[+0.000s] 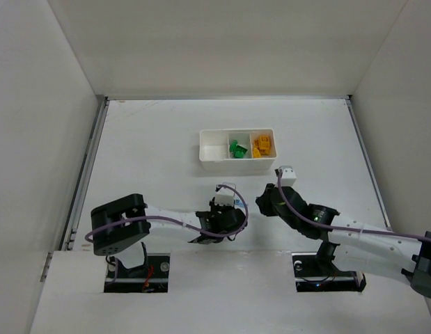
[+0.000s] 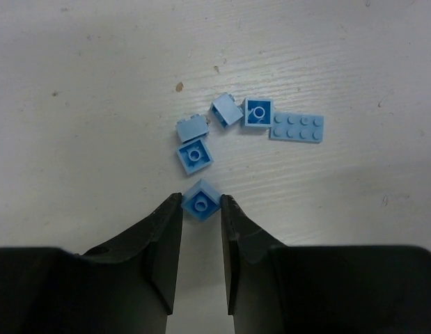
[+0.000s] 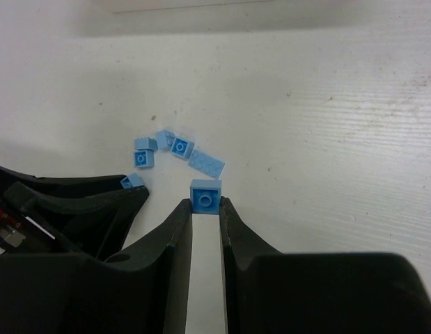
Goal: Sort the legos into containers by color
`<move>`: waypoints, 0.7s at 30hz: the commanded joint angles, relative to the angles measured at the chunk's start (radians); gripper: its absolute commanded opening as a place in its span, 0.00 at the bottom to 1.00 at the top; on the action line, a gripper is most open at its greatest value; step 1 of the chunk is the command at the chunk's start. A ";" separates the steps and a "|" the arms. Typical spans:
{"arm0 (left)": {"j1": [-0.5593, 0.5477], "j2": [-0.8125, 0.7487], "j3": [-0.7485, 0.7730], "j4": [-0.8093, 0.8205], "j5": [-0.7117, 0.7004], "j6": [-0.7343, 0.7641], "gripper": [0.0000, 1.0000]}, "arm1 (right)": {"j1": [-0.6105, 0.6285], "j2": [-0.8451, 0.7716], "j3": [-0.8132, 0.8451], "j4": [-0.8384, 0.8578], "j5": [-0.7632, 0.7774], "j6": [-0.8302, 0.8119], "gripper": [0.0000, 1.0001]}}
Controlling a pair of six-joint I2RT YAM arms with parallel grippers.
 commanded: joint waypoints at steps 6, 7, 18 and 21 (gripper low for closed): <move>-0.010 -0.185 -0.077 -0.001 -0.050 -0.008 0.10 | 0.002 0.089 0.139 0.100 -0.005 -0.071 0.20; -0.003 -0.212 -0.091 -0.002 -0.053 -0.008 0.10 | 0.002 0.115 0.158 0.122 -0.016 -0.084 0.20; 0.180 -0.495 -0.184 -0.019 -0.011 0.067 0.11 | -0.131 0.560 0.504 0.332 -0.180 -0.232 0.20; 0.244 -0.535 -0.181 -0.010 0.012 0.110 0.12 | -0.179 0.695 0.628 0.331 -0.214 -0.253 0.20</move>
